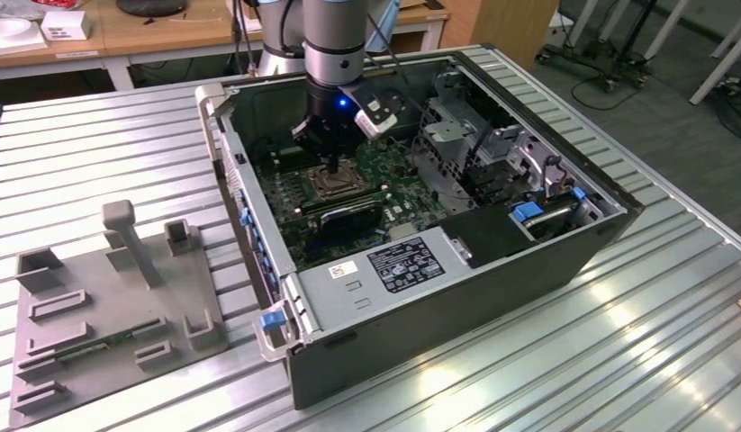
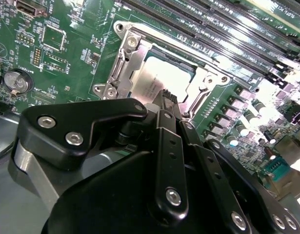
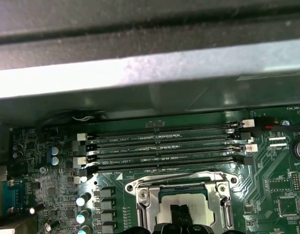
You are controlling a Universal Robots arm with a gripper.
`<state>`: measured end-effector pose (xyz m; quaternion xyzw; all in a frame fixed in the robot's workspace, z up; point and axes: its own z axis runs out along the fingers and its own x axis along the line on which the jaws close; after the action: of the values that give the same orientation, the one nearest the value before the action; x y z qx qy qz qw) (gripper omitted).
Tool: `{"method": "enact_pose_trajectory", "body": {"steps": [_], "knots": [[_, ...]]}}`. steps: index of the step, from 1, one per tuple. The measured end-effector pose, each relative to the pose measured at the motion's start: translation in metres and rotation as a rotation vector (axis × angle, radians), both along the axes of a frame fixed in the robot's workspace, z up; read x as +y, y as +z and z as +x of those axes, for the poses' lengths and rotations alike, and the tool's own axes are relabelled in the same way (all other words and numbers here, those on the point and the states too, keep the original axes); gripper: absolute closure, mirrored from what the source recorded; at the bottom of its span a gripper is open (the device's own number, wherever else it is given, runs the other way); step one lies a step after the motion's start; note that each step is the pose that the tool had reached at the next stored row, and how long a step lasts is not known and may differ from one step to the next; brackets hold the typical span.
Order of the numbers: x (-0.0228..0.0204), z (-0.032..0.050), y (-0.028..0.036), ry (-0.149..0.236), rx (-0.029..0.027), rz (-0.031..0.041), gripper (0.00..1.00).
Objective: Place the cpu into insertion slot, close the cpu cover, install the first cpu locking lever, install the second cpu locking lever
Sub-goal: 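Install the first cpu locking lever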
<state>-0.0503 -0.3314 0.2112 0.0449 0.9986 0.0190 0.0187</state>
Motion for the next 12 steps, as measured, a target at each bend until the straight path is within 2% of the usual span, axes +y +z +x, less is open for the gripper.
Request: {"method": "enact_pose_trajectory", "body": {"steps": [6,12], "knots": [[0.0000,0.0000,0.0001,0.003,0.0004,-0.0002,0.90],[0.0000,0.0000,0.0000,0.051,0.0002,-0.0001,0.90]]}}
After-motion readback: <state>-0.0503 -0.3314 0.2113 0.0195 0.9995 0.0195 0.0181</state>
